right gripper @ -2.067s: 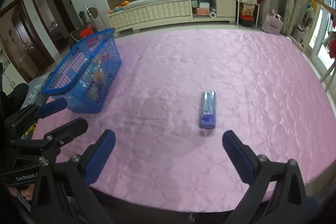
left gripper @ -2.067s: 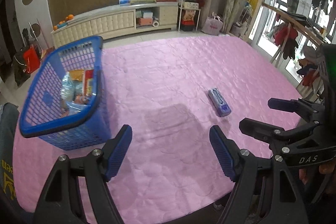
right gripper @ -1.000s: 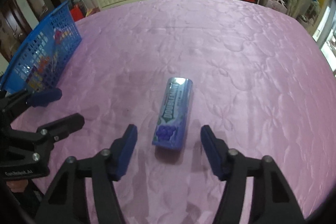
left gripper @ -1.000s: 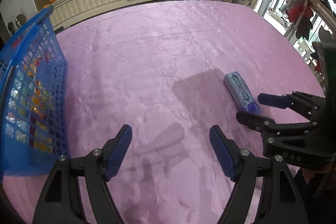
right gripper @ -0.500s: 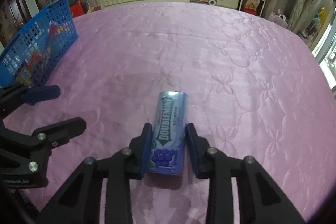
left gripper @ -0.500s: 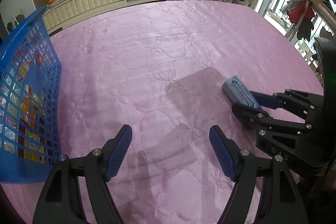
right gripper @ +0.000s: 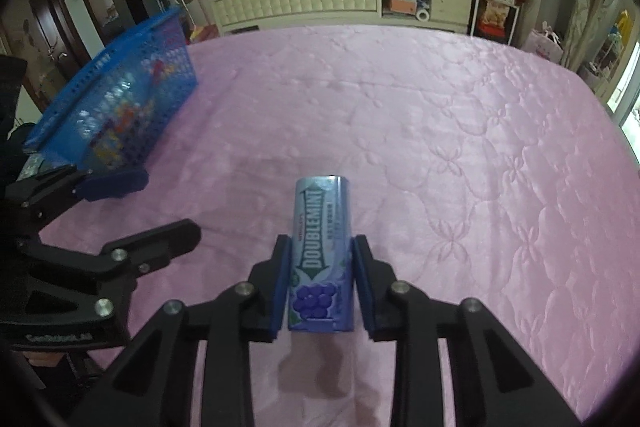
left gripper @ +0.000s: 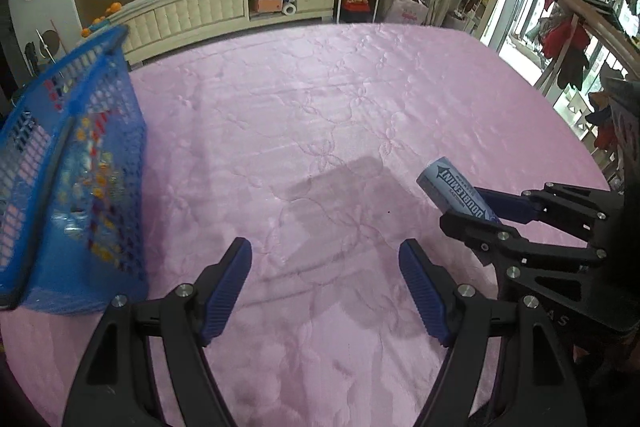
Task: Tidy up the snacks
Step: 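Lift the gum pack with the right tool and carry it over the basket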
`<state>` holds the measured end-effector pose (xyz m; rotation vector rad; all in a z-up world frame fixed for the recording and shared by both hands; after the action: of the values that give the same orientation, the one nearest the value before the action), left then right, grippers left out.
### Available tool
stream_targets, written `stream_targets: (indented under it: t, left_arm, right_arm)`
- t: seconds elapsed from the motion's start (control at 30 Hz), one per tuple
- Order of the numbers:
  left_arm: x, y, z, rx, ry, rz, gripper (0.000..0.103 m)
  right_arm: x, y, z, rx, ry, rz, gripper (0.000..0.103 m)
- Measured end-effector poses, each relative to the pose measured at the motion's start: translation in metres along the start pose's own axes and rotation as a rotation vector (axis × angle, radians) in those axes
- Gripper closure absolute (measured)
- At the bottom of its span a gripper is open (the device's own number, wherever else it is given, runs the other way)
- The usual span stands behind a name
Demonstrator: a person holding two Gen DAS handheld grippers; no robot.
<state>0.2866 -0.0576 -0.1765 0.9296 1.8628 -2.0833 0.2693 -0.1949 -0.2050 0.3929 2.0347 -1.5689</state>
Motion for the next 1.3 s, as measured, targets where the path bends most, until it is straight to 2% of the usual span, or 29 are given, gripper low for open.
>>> stream_targets:
  t: [0.47,0.9,1.1,1.3]
  left_arm:
    - [0.005,-0.080,-0.012,-0.036,0.003,0.148,0.029]
    - [0.029,-0.131,-0.049,-0.103,-0.063,0.204,0.029]
    - [0.037,-0.158,-0.085,-0.151,-0.114,0.227,0.029]
    - [0.042,-0.180,-0.131,-0.237,-0.154,0.232,0.029]
  right_arm:
    - [-0.003,-0.074,-0.049,-0.042,-0.043,0.104,0.069]
    - [-0.002,-0.088,-0.109,-0.105,-0.112,0.124,0.068]
    - [-0.014,-0.090,-0.151,-0.166,-0.172,0.139,0.068]
    - [-0.032,-0.086,-0.196,-0.241,-0.233,0.140,0.068]
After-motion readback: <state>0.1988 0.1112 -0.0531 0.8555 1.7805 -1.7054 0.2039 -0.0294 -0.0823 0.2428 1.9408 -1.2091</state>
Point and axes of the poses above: each gripper's, at about its wrist camera, not at the fingertips, and y roughly the way its jaws point, z to its right, x to its underside, the point moved 8 cm from there along y, roughly the way its jaws point, and after that the axes turned 7 degrees about y, right-handed, at the moved point
